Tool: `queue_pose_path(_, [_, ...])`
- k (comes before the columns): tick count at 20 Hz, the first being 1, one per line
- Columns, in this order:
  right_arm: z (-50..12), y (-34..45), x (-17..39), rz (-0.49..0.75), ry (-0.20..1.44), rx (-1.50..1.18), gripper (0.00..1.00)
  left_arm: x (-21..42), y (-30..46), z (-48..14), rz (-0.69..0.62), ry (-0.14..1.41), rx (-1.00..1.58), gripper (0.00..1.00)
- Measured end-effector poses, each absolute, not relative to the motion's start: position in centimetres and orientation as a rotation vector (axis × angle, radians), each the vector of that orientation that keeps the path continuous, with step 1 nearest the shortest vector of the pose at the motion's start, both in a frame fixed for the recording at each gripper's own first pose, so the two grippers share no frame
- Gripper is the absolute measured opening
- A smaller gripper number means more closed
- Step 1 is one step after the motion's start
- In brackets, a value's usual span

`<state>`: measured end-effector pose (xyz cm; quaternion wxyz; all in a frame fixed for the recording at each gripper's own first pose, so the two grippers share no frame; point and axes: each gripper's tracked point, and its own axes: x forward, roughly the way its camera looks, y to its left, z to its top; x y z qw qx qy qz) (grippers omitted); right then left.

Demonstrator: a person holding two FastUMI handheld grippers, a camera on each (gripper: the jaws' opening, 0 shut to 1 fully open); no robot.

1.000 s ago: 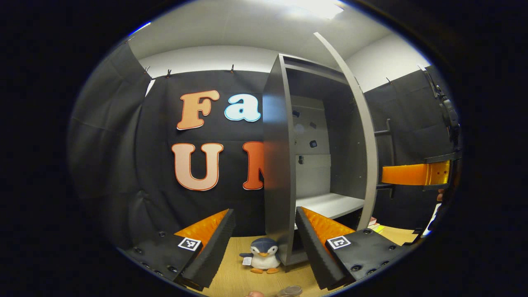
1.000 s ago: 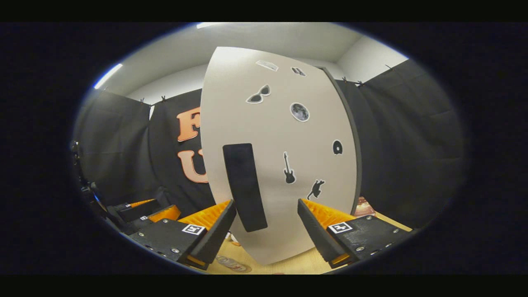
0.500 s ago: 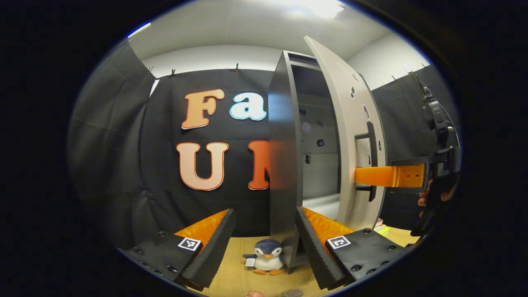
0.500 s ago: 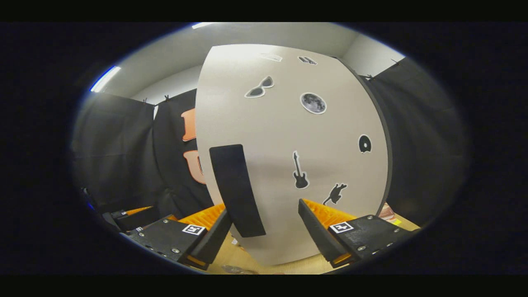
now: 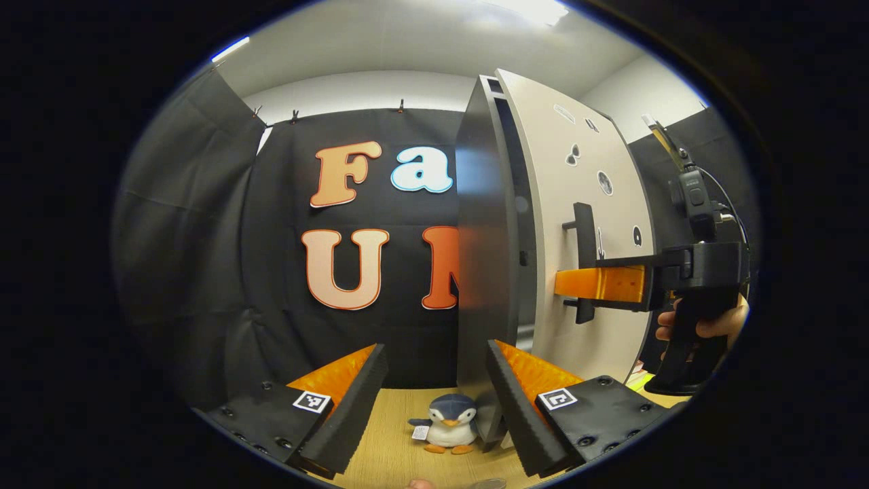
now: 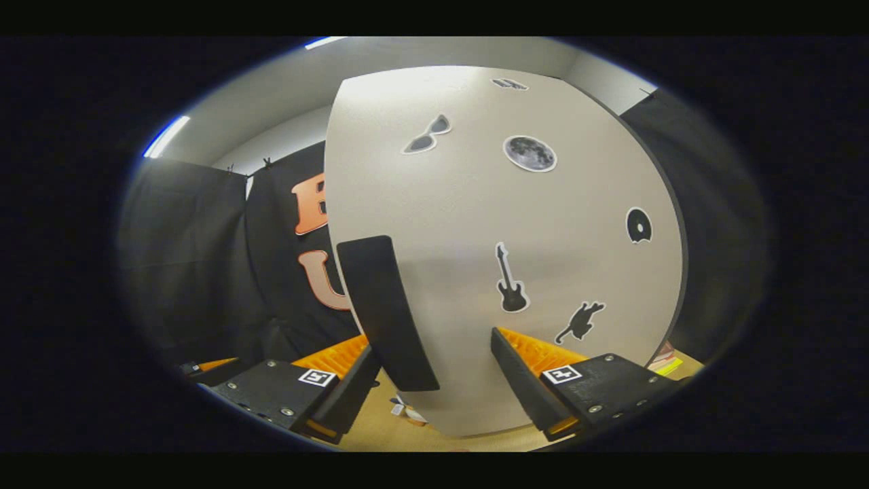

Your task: Open the cabinet door with the right hand, grasp the bottle in the cabinet with the left hand and place it on the coaster, then close the cabinet door with the right hand.

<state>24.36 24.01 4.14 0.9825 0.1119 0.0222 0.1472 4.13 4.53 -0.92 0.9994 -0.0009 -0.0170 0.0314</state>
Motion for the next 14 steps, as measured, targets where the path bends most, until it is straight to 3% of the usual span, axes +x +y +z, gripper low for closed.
queue_pose_path(1, [3.8,24.2,24.7,0.282,0.04,0.198,0.95,4.2,4.6,-1.0,0.064,-0.031,-0.002,0.95])
queue_pose_path(6, [3.0,24.0,26.3,0.221,0.019,0.12,0.93,4.4,5.0,-0.8,0.078,-0.04,0.001,0.95])
queue_pose_path(14, [3.1,24.0,27.0,0.174,0.014,0.107,0.95,4.3,5.8,-0.3,0.09,-0.048,0.002,0.95])
